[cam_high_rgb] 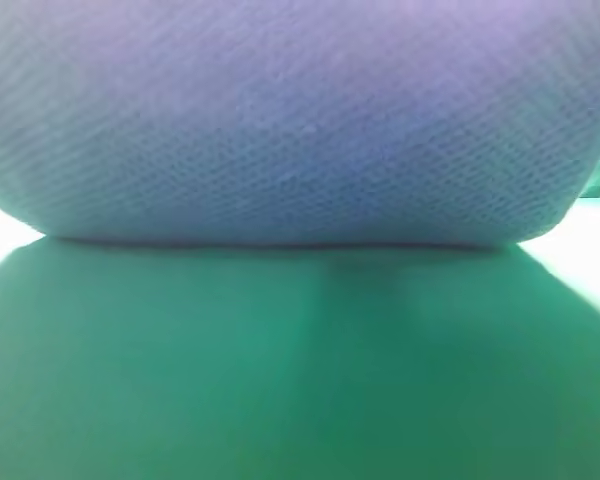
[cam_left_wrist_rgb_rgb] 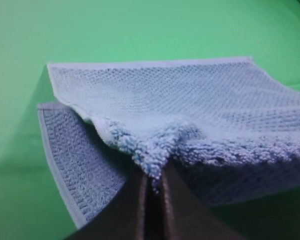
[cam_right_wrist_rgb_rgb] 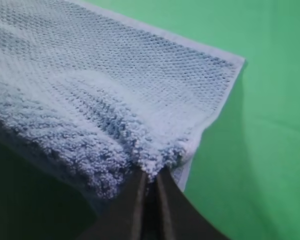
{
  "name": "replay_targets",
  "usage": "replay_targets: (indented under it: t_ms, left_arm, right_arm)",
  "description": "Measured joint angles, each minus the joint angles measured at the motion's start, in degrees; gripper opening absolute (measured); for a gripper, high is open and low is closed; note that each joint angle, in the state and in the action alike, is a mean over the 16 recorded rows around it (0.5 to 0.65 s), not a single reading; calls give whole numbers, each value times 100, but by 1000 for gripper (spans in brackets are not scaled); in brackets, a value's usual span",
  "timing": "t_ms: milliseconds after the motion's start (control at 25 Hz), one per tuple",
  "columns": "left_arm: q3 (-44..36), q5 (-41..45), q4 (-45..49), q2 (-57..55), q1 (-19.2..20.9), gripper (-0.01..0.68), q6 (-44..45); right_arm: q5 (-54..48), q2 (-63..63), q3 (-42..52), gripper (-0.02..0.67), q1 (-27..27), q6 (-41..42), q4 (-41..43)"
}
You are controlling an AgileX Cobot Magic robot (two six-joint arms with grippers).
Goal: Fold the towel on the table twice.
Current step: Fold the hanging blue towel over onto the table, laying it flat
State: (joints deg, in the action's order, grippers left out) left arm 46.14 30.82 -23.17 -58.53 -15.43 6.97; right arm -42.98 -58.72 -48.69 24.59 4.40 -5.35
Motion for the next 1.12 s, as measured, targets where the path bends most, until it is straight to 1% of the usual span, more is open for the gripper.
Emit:
replay_targets:
  t_ms: [200,440,600,840,1120]
  left_arm:
    - [-772,99,-278,560,-3,0,1]
    - [-1720,104,-733,1084,-7,0,5]
    - [-2169,27,-958,1302,-7,0,7]
    - [-2477,-299,-1151,1388,-7,0,11]
    - [-2477,-999,-1279,1099,-8,0,33]
  right_arm:
    - [-13,425,556,0,141,-95,-86]
    - [-41,685,1025,0,157,-157,-297]
    - [-7,754,1239,0,157,-153,-456]
    - [289,745,1399,0,158,-134,-589]
    - [814,317,1235,0,159,-117,-482]
